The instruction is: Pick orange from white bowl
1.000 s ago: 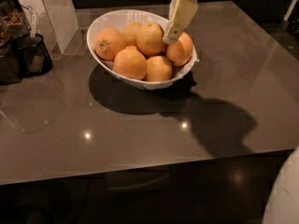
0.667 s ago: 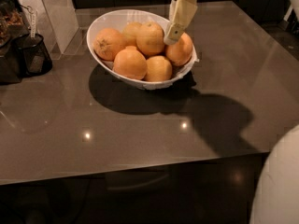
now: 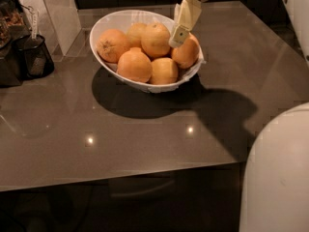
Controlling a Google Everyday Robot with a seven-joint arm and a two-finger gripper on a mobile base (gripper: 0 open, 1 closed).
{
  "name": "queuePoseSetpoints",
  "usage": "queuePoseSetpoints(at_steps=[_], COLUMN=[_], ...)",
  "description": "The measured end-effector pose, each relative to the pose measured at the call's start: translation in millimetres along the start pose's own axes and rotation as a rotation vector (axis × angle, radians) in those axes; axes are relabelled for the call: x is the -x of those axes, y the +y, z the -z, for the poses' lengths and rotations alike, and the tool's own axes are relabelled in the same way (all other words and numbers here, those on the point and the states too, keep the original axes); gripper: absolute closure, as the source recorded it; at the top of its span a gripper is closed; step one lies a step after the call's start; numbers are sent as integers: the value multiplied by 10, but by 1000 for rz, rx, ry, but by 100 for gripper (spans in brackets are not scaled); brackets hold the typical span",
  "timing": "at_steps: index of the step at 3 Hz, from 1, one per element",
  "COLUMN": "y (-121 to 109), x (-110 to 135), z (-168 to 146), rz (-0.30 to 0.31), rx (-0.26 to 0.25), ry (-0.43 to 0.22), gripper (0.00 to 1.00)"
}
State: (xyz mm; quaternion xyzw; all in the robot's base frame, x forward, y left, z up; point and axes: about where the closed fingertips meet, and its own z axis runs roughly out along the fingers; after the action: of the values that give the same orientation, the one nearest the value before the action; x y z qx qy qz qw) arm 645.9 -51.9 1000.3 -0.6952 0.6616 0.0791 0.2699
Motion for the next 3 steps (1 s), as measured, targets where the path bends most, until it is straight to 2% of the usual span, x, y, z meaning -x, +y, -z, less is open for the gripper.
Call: queuePoseSetpoints(at_steps=[3], y=[-139], x=[-11], z=[-519], rz=[-38], rx=[92], ry=[-31], gripper=[0])
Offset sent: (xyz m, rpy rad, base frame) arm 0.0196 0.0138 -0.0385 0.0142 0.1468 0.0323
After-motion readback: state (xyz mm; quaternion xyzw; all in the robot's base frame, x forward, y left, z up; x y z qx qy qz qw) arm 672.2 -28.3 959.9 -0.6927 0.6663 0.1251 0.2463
